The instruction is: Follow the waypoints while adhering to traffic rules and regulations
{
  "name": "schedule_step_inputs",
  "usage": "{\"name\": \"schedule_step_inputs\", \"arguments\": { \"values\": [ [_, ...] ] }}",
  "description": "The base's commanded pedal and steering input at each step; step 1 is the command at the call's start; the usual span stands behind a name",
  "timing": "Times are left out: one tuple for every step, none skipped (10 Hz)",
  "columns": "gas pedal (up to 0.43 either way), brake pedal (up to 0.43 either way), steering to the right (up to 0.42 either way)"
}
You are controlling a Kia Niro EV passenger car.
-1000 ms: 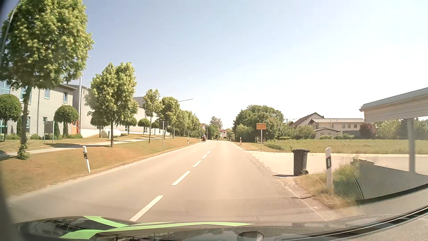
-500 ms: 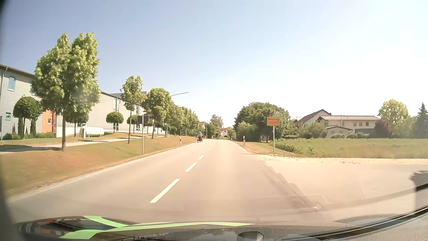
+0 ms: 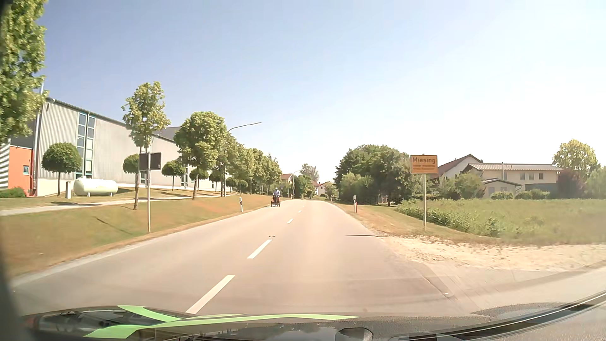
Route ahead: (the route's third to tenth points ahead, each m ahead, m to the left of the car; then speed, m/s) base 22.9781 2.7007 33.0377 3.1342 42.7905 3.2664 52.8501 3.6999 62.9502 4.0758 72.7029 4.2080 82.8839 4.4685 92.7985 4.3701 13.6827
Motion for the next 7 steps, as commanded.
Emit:
{"name": "schedule_step_inputs", "arguments": {
  "values": [
    [0.157,0.000,-0.005],
    [0.157,0.000,-0.005],
    [0.150,0.000,-0.005],
    [0.138,0.000,-0.007],
    [0.138,0.000,-0.009],
    [0.138,0.000,-0.009],
    [0.138,0.000,-0.009]
  ]
}}
